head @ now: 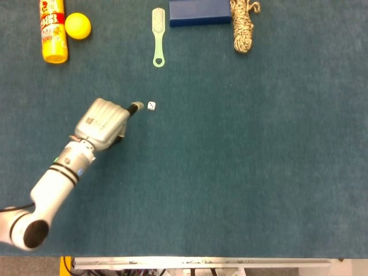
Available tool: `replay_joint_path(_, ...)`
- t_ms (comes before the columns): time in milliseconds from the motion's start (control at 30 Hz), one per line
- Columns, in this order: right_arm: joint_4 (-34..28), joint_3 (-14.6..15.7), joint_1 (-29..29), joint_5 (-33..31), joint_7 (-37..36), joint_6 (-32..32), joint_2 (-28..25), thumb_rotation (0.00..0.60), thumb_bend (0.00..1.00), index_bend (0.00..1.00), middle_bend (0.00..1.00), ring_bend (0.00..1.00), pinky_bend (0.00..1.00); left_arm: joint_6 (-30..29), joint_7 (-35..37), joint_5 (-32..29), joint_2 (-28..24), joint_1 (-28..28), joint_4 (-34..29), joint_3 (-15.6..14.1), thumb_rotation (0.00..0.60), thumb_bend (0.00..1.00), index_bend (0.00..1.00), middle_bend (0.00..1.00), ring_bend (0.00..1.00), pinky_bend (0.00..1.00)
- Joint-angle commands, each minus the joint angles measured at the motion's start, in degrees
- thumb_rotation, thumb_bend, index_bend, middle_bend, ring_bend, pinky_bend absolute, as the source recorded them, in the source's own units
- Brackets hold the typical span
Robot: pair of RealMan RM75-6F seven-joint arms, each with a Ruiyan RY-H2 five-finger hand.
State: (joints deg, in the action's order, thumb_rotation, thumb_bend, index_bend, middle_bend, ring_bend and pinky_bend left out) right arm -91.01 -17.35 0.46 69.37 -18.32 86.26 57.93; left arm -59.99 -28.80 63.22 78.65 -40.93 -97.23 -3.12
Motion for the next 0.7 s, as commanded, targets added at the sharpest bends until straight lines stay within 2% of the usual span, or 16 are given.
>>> replay_joint_path(33,-0.11,0.15,0.02,0.11,0.34,-0.01,0.07,0.600,0.00,0.31,0.29,0.19,0.29,-5.29,1.43,4.04,-2.59,3.72,-2.37,-1.01,0.600,0.60,0.14,0.47,0.49,0.66)
replay_joint_path(67,-0.17,0.21,0.04,0.19,0.47,0.00,0.09,0.600,0.00,0.31,0.29,0.19,0.29,-6.15,1.42,4.51,-3.28,4.39,-2.79,-1.25,0.600,0.48,0.12,0.40,0.44,0.65)
replay_joint_path(133,-0.32,0.39,0.05,0.46,0.87,0.08,0.13,0.600,0.00,0.31,0.29,0.19,0.29,-8.28,0.99,5.38,-4.85,5.97,-3.75,-1.73,0.600,0.30,0.09,0.29,0.36,0.58)
replay_joint_path(200,-0.46,0.56,0.04,0.75,1.16,0.25,0.23,0.600,0.00,0.31,0.29,0.19,0.29,-10.21,1.09,6.16,-5.94,7.44,-4.38,-1.99,0.600,0.20,0.07,0.20,0.28,0.47)
replay_joint_path(267,-0.65,0.80,0.00,1.14,1.44,0.43,0.31,0.600,0.00,0.31,0.29,0.19,0.29,-12.48,1.43,7.07,-7.07,9.25,-4.77,-2.28,0.600,0.17,0.06,0.15,0.23,0.40)
replay_joint_path(367,-0.90,1.09,-0.17,1.46,2.18,0.89,0.42,0.600,0.00,0.31,0.29,0.19,0.29,-15.25,1.97,9.09,-8.23,11.68,-4.26,-3.00,0.600,0.17,0.06,0.14,0.22,0.35)
replay_joint_path(533,-1.50,1.64,-0.68,1.67,3.86,1.77,0.54,0.600,0.00,0.31,0.29,0.19,0.29,-18.49,5.00,12.46,-8.96,15.66,-0.73,-4.23,0.600,0.17,0.10,0.15,0.22,0.33)
replay_joint_path(700,-2.06,2.15,-1.34,1.58,4.92,2.38,0.44,0.600,0.00,0.31,0.29,0.19,0.29,-20.41,8.55,13.99,-8.47,18.36,2.80,-3.66,0.600,0.17,0.14,0.19,0.24,0.33)
